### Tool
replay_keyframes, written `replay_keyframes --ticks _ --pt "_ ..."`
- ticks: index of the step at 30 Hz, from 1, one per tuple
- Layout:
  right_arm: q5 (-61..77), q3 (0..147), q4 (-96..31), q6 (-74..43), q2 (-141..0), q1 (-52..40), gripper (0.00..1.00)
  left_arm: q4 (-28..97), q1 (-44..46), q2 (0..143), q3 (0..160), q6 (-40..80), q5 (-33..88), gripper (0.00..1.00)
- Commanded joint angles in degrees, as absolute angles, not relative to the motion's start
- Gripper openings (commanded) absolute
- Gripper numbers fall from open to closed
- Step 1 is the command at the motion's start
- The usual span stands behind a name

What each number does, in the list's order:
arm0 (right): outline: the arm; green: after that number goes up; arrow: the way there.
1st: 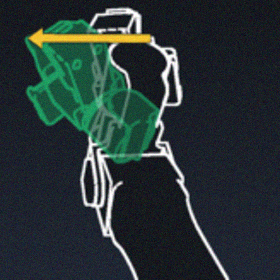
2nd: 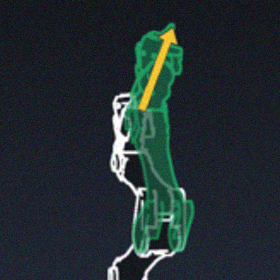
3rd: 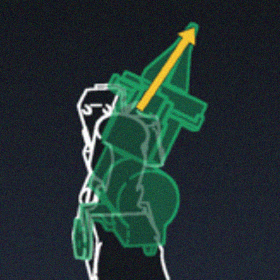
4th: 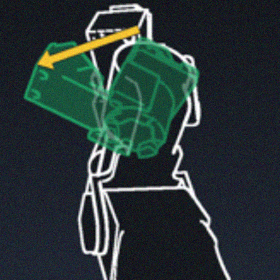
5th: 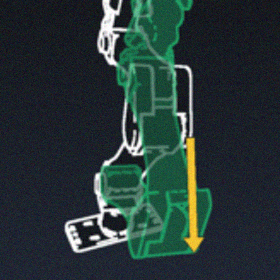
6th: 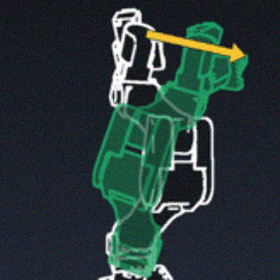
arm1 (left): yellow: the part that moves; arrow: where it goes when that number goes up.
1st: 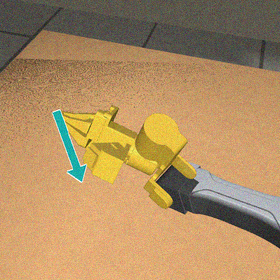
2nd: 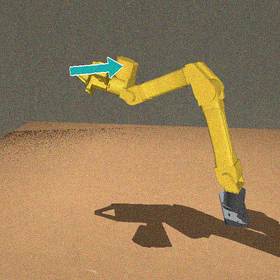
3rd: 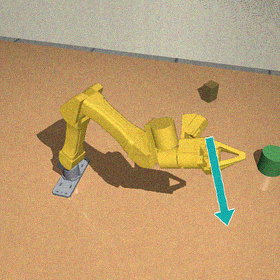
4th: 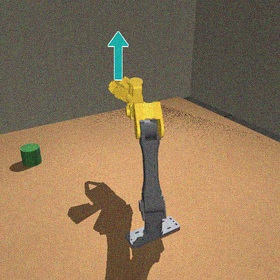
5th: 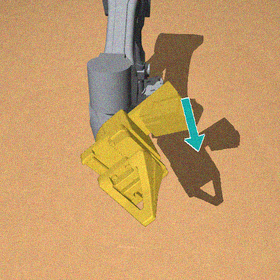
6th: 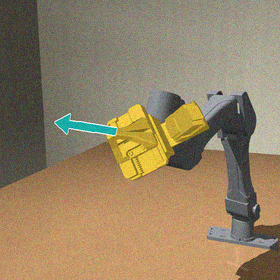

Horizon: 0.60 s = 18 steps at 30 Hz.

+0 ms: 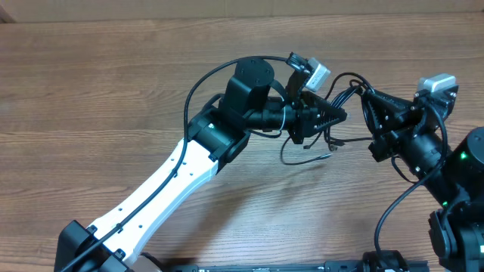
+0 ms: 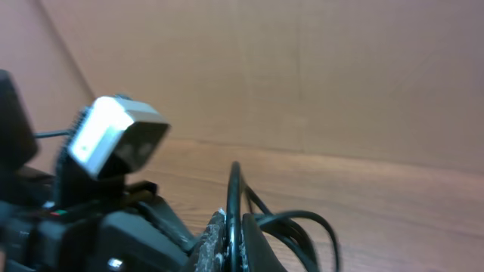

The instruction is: Untangle cables

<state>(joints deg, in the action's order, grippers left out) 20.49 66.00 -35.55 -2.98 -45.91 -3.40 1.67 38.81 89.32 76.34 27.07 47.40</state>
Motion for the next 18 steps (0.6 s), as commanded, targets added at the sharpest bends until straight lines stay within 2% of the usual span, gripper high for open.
replay_keyframes --ticks 1,7,13,18 --pt "12.3 66.9 -37.0 -5.1 -45.6 -3.2 0.04 1.4 35.9 89.2 77.4 26.8 51.3 0.04" --pt "-9.5 66.9 -42.7 -17.3 -45.6 -3.2 0.04 -0.3 30.3 89.1 77.4 24.3 65.1 0.04" --pt "-12.9 66.8 -48.2 -20.9 -45.9 -3.1 0.04 -14.4 27.8 89.0 77.4 24.3 81.2 0.04" --pt "-14.2 66.8 -52.2 -21.5 -46.0 -3.1 0.04 -29.9 26.5 87.7 77.4 30.0 86.9 0.04"
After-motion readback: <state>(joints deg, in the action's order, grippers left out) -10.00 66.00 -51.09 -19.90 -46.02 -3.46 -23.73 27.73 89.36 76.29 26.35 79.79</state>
